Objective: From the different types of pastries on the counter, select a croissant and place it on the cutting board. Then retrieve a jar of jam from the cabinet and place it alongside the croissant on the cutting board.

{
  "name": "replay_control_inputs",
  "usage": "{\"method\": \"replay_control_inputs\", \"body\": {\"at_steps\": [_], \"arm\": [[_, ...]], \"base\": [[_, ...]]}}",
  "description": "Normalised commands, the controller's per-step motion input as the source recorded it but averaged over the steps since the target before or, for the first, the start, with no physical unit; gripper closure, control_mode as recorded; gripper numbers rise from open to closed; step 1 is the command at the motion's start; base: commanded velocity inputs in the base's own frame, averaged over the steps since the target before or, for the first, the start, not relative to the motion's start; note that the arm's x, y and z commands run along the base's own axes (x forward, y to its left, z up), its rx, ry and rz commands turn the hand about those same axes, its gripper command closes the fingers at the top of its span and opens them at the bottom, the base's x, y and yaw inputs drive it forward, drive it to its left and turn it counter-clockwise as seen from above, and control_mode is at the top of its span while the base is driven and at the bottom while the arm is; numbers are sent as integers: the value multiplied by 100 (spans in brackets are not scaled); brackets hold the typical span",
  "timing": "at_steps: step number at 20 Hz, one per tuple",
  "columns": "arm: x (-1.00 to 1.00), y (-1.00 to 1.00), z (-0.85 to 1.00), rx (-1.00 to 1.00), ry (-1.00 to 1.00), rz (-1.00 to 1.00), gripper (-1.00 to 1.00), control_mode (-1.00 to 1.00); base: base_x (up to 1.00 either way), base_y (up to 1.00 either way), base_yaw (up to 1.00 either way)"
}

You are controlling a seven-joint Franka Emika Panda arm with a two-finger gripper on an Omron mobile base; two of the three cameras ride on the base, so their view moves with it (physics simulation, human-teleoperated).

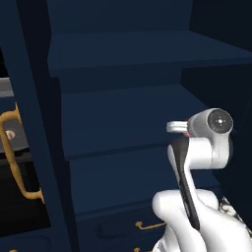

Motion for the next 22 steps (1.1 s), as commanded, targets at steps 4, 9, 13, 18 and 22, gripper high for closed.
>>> {"method": "replay_control_inputs", "body": {"at_steps": [4, 9, 13, 18, 22], "arm": [[-85, 0, 22, -1, 4, 0, 100, -100], [-70, 8, -18, -4, 0, 4, 100, -100], [-19, 1, -4, 0, -1, 1, 100, 100], [0, 0, 0, 0, 0, 0, 100, 100], [0, 0, 0, 0, 0, 0, 100, 100]], "base": [[0, 0, 0], [0, 0, 0], [-72, 6, -9], [-100, 14, -43], [-100, 25, -58]]}}
